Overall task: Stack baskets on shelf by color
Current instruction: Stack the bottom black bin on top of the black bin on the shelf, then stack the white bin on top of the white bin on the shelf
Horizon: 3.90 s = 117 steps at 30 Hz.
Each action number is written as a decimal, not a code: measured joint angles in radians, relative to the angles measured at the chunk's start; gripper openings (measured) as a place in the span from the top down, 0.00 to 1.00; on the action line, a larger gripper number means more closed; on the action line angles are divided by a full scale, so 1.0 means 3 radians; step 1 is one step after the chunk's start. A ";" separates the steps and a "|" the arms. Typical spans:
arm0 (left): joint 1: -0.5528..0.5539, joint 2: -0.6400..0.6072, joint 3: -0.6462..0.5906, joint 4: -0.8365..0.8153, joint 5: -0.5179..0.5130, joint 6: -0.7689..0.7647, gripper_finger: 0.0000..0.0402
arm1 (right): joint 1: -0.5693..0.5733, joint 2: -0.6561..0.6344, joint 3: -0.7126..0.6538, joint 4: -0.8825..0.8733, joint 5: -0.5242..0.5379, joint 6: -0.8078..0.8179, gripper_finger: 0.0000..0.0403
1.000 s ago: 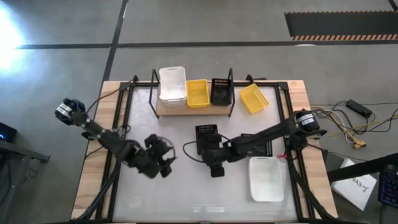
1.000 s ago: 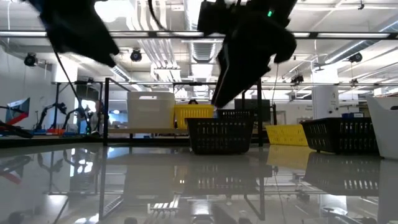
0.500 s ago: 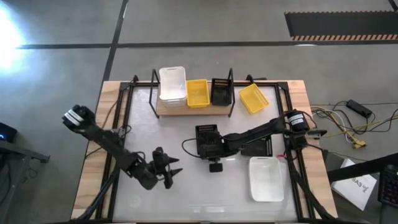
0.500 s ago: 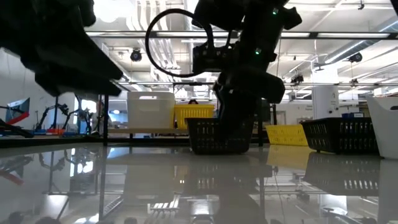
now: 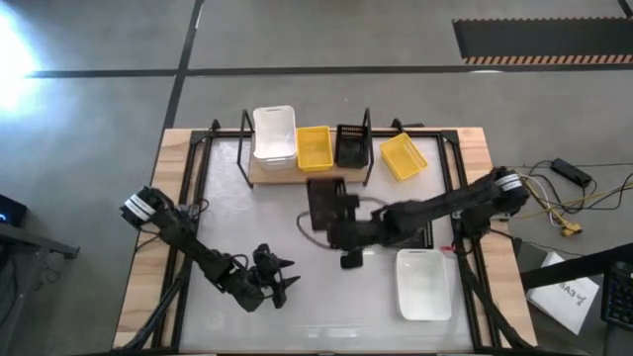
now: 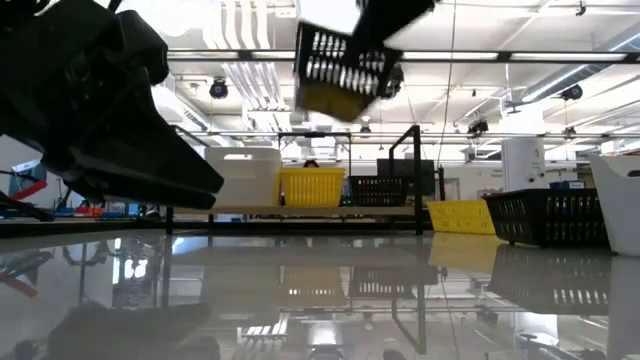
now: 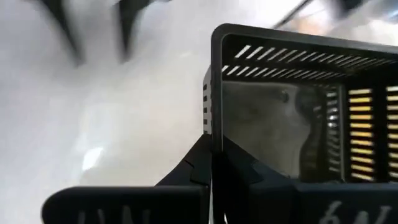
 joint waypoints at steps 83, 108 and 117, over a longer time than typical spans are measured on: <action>0.0073 -0.0064 -0.0010 0.0008 -0.0036 0.0027 0.47 | 0.0682 -0.1399 -0.1695 -0.1058 -0.0414 0.3765 0.86; 0.0132 -0.0064 -0.0009 0.0005 -0.0036 0.0019 0.47 | 0.1641 -0.0875 -0.0894 -0.1234 -0.1151 0.3524 0.52; 0.0139 -0.0064 -0.0008 0.0008 -0.0036 0.0022 0.47 | 0.2722 -0.0233 -0.0645 -0.1241 -0.1107 0.4403 0.56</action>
